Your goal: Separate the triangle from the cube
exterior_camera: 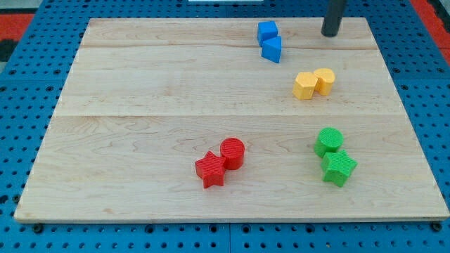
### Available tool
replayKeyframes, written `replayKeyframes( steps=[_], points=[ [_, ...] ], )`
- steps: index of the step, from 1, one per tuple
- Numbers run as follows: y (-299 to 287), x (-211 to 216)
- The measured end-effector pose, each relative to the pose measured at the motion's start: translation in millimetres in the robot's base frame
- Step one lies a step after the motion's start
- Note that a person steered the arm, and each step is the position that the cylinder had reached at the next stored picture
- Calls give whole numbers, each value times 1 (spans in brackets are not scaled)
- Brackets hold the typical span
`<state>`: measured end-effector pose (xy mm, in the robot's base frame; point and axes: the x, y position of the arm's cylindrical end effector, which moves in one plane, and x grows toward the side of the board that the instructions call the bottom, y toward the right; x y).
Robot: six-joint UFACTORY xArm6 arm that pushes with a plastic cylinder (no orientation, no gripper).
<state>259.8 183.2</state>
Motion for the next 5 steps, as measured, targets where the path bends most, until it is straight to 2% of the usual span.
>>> replayKeyframes(
  steps=[1,2,3,4,5],
  points=[
    [-92,-3],
    [-105,10],
    [-55,36],
    [-122,39],
    [-245,22]
  ],
)
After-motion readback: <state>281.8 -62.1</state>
